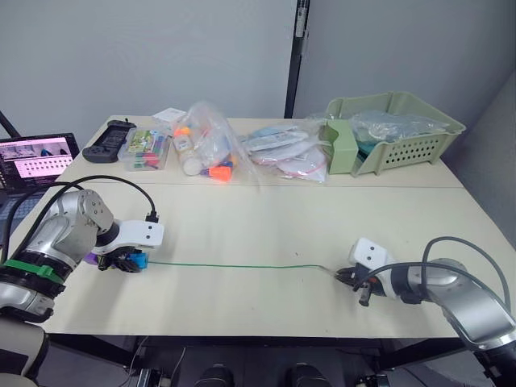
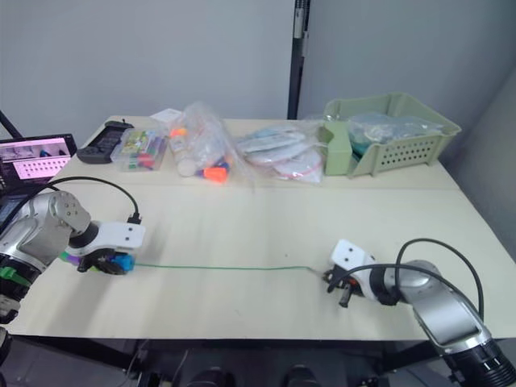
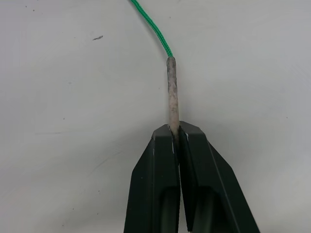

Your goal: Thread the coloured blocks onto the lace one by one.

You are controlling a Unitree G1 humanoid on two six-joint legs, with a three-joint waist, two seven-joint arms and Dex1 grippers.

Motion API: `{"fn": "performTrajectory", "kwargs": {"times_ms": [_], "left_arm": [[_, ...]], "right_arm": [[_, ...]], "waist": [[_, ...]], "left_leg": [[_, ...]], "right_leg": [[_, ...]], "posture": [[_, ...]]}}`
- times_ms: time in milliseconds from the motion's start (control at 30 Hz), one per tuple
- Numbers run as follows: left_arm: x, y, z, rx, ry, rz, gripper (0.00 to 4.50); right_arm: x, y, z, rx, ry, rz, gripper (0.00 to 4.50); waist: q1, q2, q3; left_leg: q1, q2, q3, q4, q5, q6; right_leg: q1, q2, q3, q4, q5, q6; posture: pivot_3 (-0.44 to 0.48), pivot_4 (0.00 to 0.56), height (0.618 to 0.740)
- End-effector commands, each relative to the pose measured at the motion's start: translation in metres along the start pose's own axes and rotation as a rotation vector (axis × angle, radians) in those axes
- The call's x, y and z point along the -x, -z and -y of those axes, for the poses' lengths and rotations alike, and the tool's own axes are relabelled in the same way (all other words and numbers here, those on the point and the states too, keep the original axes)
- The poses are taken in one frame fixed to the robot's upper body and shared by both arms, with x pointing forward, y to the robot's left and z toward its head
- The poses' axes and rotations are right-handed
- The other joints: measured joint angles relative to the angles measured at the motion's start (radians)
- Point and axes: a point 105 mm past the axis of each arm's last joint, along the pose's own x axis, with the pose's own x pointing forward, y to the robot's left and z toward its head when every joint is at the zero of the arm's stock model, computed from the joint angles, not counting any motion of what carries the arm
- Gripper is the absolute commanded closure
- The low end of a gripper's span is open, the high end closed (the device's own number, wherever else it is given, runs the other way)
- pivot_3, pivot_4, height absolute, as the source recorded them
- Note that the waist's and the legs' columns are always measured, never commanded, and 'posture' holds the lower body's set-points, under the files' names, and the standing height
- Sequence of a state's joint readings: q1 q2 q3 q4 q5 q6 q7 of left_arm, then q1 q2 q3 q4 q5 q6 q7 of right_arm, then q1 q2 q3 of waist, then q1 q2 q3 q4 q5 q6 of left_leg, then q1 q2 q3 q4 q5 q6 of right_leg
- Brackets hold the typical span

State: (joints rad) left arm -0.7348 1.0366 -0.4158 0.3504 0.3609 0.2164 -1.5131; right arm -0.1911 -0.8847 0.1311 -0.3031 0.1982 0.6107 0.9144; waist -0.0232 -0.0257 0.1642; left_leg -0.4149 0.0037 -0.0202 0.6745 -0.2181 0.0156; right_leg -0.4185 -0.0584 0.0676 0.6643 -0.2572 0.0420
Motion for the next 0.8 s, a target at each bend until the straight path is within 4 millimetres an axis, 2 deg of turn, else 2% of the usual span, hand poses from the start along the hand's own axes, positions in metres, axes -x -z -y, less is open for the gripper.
{"fn": "performTrajectory", "kwargs": {"times_ms": [33, 367, 533, 633, 767, 800], "left_arm": [[-0.007, 0.011, -0.002, 0.021, -0.021, -0.050, 3.11], [-0.009, 0.010, -0.006, 0.035, -0.035, -0.036, 3.11], [-0.011, 0.000, -0.008, 0.024, -0.051, 0.036, 3.11], [-0.009, -0.014, -0.009, -0.012, -0.069, 0.142, 3.11], [-0.005, -0.013, -0.004, -0.044, -0.049, 0.156, 3.11], [-0.004, -0.012, -0.004, -0.058, -0.058, 0.158, 2.61]], "right_arm": [[0.011, 0.007, 0.012, 0.008, 0.056, -0.035, 4.50], [0.012, 0.011, 0.013, 0.000, 0.068, -0.044, 4.50], [0.003, 0.007, 0.001, -0.008, 0.012, -0.011, 4.50], [-0.004, 0.009, -0.006, -0.021, -0.010, -0.007, 4.50], [-0.016, 0.008, -0.011, -0.031, -0.028, -0.001, 4.50], [-0.017, 0.007, -0.012, -0.031, -0.033, 0.002, 4.17]], "waist": [[0.005, 0.002, -0.001], [0.010, 0.004, -0.002], [0.011, 0.004, -0.002], [0.013, 0.004, -0.002], [0.012, 0.003, -0.002], [0.012, 0.003, -0.002]], "left_leg": [[0.000, 0.000, 0.000, 0.000, 0.000, 0.000], [0.002, -0.001, 0.000, 0.001, 0.000, 0.000], [0.007, -0.001, 0.000, 0.000, 0.000, 0.000], [0.011, 0.000, -0.001, 0.000, 0.000, 0.000], [0.011, 0.000, -0.002, 0.000, 0.000, 0.000], [0.011, 0.000, -0.002, 0.000, 0.000, 0.000]], "right_leg": [[0.000, 0.000, 0.000, 0.000, 0.000, 0.000], [0.003, 0.000, 0.000, 0.000, 0.000, 0.000], [0.008, 0.000, 0.000, -0.001, 0.000, 0.000], [0.013, 0.000, -0.001, -0.003, -0.003, 0.005], [0.014, 0.000, -0.002, -0.003, -0.003, 0.005], [0.014, 0.000, -0.002, -0.003, -0.003, 0.004]], "posture": [[0.000, 0.150, 0.740], [0.000, 0.150, 0.740], [0.000, 0.150, 0.740], [0.000, 0.150, 0.740], [0.000, 0.150, 0.740], [0.000, 0.150, 0.740]]}}
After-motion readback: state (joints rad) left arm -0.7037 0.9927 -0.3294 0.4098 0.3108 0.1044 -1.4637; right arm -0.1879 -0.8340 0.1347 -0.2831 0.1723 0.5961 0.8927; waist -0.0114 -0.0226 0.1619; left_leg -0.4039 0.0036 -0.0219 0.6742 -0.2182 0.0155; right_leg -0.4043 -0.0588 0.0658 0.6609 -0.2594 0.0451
